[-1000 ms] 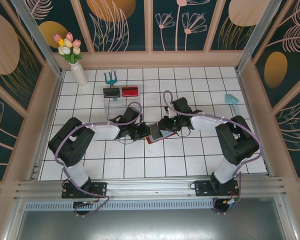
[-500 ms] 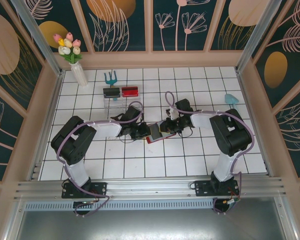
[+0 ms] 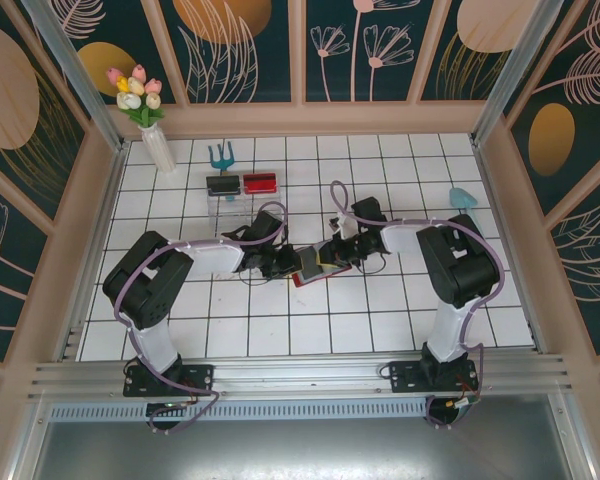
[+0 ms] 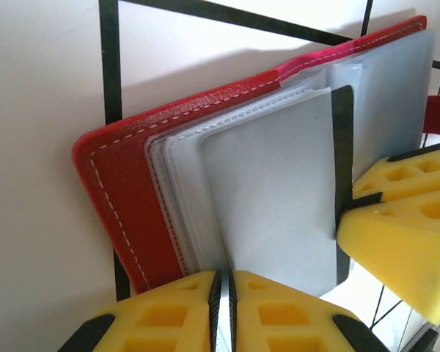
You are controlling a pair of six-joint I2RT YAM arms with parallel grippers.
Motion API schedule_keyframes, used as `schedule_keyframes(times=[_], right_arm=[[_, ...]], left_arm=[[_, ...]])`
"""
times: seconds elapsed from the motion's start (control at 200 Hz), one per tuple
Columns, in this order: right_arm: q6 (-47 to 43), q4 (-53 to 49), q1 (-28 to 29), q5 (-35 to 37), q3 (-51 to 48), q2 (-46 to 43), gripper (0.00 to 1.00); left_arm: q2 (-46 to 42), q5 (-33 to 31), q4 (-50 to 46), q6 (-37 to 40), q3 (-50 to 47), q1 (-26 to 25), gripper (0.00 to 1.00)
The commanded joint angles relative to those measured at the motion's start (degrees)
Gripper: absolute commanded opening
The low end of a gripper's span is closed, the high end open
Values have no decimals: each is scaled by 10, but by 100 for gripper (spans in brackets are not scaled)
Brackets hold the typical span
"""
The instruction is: Take the credit cards out of the card holder
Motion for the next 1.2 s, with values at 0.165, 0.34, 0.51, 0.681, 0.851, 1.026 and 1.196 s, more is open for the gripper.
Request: schedule_keyframes(times=[0.165, 0.34, 0.51, 0.681, 0.851, 1.026, 1.196], right_arm=[[3, 41, -18, -33, -28, -12, 0], [7, 43, -38, -19, -41, -30, 0], [8, 36, -60, 1, -58, -73, 0], [3, 6, -79, 50, -66, -142, 0], [-14, -43, -76, 117, -46, -201, 0], [-60, -103, -36, 222, 28, -226, 0], [-149, -124, 27, 292, 127, -196, 0]], left_arm=[[23, -20, -38, 17, 1, 1, 17], [21, -20, -35, 18, -8, 6, 16], [15, -17, -27, 18, -17, 11, 16], [5, -11, -13, 16, -20, 14, 16], [-33, -6, 13, 3, -14, 23, 20], [-135, -49, -8, -4, 13, 50, 39], [-236, -105, -79, 17, 28, 99, 78]])
